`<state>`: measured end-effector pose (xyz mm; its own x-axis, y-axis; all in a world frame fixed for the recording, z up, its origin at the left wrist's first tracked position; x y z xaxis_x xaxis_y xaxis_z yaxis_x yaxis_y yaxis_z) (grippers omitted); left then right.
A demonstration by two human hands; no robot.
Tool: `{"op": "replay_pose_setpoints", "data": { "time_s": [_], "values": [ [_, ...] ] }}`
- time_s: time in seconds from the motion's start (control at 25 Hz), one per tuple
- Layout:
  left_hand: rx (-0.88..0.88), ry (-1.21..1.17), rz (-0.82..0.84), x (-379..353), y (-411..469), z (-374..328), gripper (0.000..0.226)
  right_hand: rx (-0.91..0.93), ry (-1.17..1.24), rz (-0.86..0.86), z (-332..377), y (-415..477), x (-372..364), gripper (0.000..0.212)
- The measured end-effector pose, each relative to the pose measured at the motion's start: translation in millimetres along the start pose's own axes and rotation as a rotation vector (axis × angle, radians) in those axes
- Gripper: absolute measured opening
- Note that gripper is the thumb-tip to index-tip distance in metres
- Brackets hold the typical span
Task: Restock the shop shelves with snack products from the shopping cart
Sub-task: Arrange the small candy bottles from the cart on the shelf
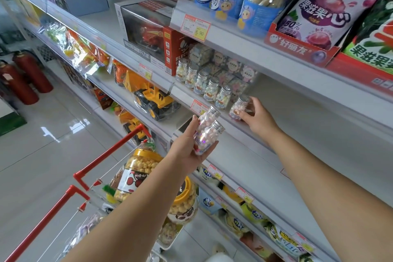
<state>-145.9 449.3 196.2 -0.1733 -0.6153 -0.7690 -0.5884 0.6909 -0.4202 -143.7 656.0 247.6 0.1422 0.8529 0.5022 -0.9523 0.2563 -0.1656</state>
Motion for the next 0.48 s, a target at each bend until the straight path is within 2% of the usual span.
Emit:
{"op": "replay_pose_setpoints", "data": {
  "time_s": [0.16, 0.24, 0.32, 0.36, 0.4, 0.48],
  "values": [
    [0.023, 0.033, 0.017, -8, 7, 6, 0.040, -0.036, -0.010, 0.044, 3, -3, -1, 0.046],
    [0.025, 0.038, 0.032, -14, 10, 8, 0.037, -0.014, -0.057, -0.116, 8, -15, 11, 0.048],
    [0.023, 0.051, 0.047, -19, 12, 10, 0.035, 0.063, -0.036, -0.291, 20, -38, 20, 0.030],
    [0.022, 0.067, 0.055, -21, 14, 11, 0.035, 0.094, 0.002, -0.259, 26, -46, 16, 0.021],
    [0.023, 0.092, 0.068, -22, 15, 12, 0.035, 0.099, 0.041, -0.149, 31, -51, 7, 0.020],
    [0.028, 0.158, 0.116, -28, 16, 15, 0.035, 0.054, 0.065, 0.064, 34, -56, -11, 0.027]
  ]
}}
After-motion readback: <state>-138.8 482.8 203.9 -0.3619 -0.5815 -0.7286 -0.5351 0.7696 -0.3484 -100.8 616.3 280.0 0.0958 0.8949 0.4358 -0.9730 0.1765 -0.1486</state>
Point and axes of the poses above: each hand's wrist, its own y-axis towards the middle knuckle, its own x-axis out of the back of the hand, z = x × y, the point moved 7 cm from there along y, towards the middle knuckle, and after that the axes turned 14 degrees about z, right-handed, at the moved point
